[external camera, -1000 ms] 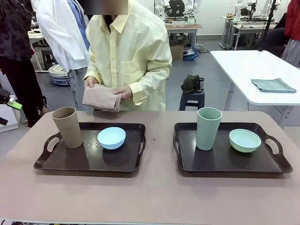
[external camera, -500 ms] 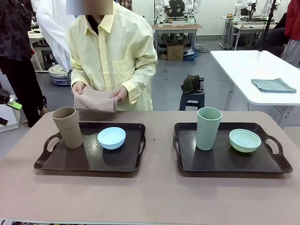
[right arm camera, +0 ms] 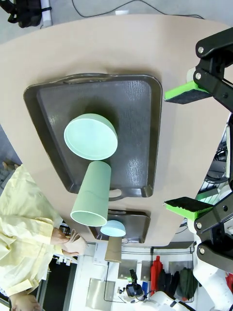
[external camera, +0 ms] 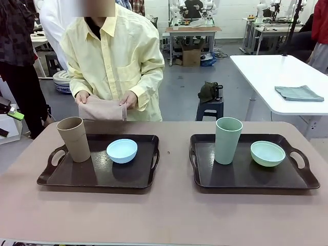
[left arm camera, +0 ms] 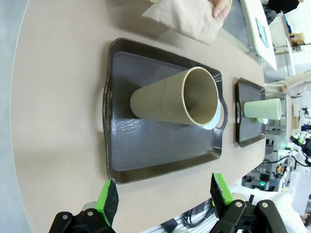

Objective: Set up a tray with a mat and arrange the tableware.
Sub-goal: Pick up the Picnic Bowl and Reusable plastic cup from the Handle tray in front of the human's position and hold them in the air.

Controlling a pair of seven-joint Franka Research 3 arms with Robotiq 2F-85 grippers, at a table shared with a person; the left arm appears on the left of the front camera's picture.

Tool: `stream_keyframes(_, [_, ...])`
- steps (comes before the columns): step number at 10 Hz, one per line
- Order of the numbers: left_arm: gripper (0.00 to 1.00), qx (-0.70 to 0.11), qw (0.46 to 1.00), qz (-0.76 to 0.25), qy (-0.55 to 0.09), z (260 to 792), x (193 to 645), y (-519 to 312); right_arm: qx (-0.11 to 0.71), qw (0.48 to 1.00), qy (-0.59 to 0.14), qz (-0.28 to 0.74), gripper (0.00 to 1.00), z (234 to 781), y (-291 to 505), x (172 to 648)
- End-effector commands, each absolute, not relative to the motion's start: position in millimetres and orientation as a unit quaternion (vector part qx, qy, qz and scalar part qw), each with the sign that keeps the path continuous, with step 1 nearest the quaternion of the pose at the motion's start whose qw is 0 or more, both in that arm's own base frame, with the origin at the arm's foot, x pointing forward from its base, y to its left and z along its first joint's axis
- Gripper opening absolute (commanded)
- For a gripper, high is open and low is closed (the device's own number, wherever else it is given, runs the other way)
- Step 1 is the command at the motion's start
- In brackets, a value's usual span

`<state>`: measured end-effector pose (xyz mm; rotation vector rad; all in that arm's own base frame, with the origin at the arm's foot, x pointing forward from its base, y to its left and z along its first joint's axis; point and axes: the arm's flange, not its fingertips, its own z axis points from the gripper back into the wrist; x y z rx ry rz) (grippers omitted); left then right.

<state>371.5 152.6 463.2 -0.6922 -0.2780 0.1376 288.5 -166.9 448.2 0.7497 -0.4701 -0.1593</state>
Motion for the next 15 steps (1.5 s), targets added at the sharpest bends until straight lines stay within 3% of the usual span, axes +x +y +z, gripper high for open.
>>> stream_keyframes(1, [1.00,-0.346,0.925,0.067,-0.140,462,372,154,0.371,0.896,-0.232,-0.073,1.00,446,-168,290])
stream_keyframes(13, [1.00,-0.338,0.929,0.067,-0.136,463,371,153,0.362,0.901,-0.227,-0.077,1.00,448,-167,288])
stream_keyframes(15, [1.00,-0.288,0.944,0.006,-0.157,494,371,140,0.335,0.912,-0.235,0.010,1.00,487,-122,305])
